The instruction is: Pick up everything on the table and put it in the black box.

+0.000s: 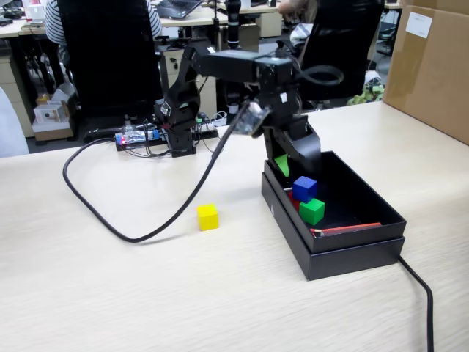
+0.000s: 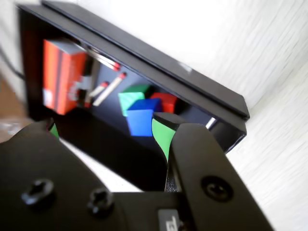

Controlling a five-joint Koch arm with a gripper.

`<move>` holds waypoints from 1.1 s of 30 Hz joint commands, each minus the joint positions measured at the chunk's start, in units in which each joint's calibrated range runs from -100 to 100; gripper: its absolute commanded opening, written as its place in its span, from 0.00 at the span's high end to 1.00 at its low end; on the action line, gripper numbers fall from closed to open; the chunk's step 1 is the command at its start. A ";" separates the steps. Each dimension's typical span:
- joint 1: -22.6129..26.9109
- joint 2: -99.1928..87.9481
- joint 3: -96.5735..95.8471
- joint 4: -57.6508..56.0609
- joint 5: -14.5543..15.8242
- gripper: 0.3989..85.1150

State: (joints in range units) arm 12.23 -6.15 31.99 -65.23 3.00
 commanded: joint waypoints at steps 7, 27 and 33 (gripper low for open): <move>-8.69 -19.50 -5.79 -4.18 -0.83 0.51; -14.07 -0.79 -20.39 -4.10 -1.47 0.43; -14.51 5.75 -18.30 -4.01 -2.00 0.46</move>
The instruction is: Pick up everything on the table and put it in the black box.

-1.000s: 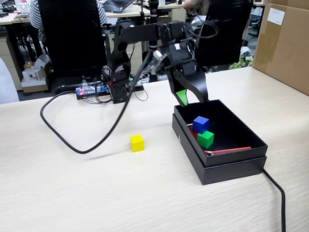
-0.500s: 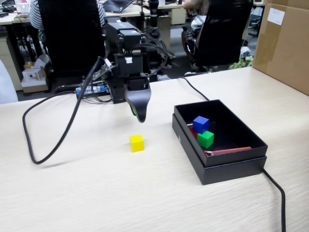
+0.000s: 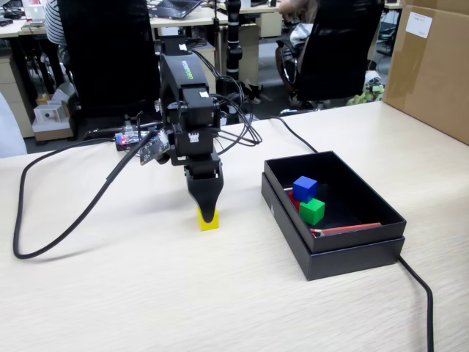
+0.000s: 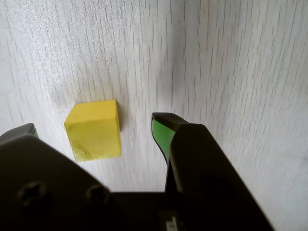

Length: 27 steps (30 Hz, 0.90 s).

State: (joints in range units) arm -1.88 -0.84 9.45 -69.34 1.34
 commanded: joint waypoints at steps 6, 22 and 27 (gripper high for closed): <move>-0.78 7.90 10.50 0.09 -0.83 0.64; 4.98 -10.81 26.45 0.09 -0.54 0.96; 13.09 -12.64 35.70 0.09 -0.54 0.96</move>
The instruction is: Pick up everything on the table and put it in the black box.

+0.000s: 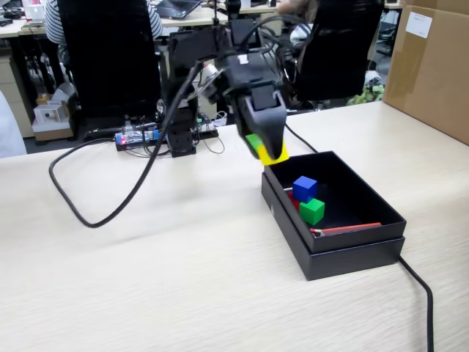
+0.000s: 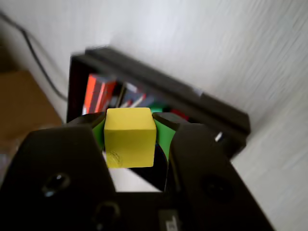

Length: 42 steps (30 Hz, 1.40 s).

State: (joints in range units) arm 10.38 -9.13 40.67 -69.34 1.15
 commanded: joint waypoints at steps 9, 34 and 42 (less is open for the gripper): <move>7.96 9.07 4.30 0.09 1.07 0.95; 8.21 24.90 -0.78 0.09 2.78 0.51; 6.15 -20.08 -12.20 0.18 4.20 0.45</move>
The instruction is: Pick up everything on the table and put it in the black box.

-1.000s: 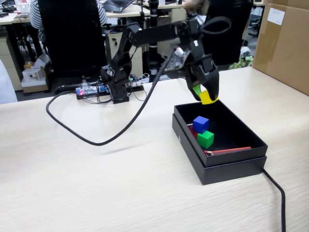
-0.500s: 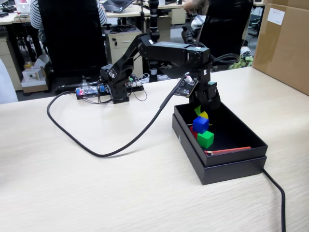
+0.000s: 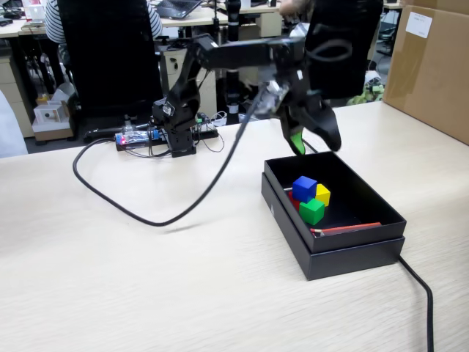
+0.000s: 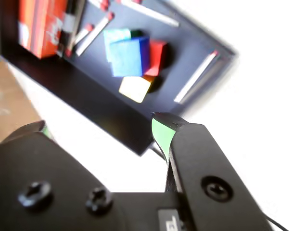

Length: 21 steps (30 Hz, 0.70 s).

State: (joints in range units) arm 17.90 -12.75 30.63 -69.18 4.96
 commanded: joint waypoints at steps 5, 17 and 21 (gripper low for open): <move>-6.50 -37.91 -18.84 4.09 0.10 0.44; -16.70 -71.18 -64.99 19.72 -1.71 0.41; -17.68 -78.41 -79.85 30.35 -2.15 0.41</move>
State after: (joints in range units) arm 0.66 -86.02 -47.15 -47.27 3.30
